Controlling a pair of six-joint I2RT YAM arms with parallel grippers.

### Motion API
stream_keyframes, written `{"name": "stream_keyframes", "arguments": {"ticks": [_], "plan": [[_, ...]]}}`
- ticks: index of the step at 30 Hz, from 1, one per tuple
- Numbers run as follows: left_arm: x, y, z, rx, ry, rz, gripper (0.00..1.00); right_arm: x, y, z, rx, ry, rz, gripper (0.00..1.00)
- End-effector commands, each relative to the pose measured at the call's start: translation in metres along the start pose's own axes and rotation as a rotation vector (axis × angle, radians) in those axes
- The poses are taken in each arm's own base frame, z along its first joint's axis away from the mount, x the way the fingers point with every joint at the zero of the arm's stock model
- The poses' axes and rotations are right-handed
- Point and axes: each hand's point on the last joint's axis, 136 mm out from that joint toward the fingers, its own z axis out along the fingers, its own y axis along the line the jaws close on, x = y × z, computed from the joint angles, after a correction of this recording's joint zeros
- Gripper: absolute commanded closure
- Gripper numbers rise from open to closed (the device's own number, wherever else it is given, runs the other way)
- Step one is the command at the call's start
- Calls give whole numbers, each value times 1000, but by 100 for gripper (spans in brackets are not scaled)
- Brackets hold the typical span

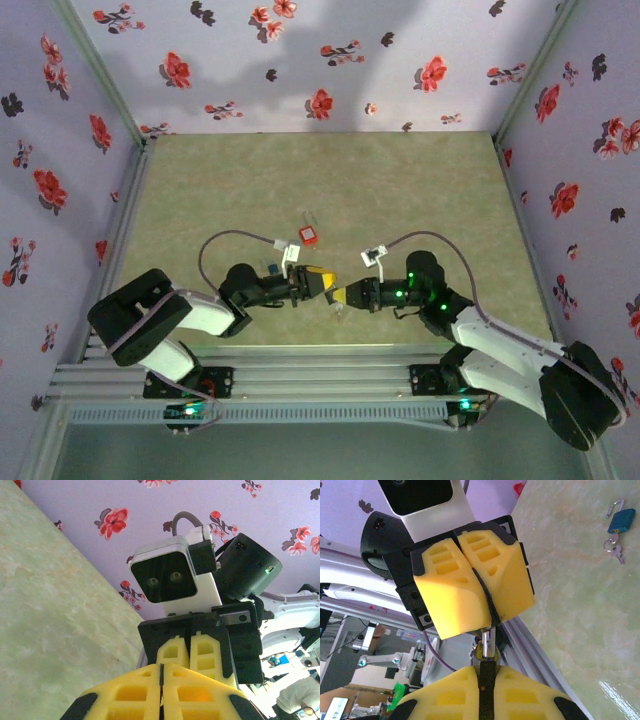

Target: Lock with the key

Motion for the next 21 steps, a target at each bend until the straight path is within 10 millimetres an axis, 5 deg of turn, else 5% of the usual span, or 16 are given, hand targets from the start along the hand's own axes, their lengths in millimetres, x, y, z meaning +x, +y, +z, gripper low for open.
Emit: {"name": "stream_keyframes", "arguments": {"ticks": [1, 10, 21], "plan": [[76, 10, -2, -18, 283, -96, 100, -72, 104, -17, -238, -235, -381, 100], [66, 11, -1, -40, 243, -150, 100, -71, 90, -14, -204, -213, -354, 100], [19, -7, 23, 13, 143, -262, 100, -61, 71, -9, -158, -166, -313, 100]]}}
